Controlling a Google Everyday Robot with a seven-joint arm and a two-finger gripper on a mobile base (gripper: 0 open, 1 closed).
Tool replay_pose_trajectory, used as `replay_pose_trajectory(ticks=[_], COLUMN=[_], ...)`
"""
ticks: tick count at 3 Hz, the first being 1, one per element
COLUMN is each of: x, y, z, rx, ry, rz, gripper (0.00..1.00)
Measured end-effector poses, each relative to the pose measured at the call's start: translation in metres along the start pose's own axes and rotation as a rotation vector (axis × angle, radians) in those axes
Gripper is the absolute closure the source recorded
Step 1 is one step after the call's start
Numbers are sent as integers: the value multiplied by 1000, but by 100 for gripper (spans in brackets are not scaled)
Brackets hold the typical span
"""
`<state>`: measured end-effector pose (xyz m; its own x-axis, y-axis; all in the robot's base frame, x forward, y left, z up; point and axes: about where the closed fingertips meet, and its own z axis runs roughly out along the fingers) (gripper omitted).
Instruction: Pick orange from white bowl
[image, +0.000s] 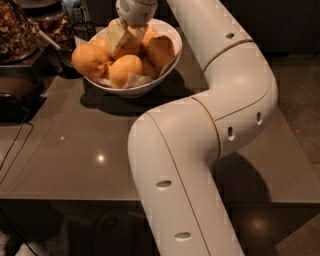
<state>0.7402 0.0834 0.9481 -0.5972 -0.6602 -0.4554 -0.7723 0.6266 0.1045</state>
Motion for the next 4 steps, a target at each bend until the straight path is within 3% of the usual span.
replay_pose_trajectory(ticks=[2,3,4], x=[-20,-21,-25], y=[27,38,38], z=[-29,-62,-57], rx=[-95,-151,-152], ry=[-119,-210,-218], rz=[-83,-134,-132], gripper=[100,100,100])
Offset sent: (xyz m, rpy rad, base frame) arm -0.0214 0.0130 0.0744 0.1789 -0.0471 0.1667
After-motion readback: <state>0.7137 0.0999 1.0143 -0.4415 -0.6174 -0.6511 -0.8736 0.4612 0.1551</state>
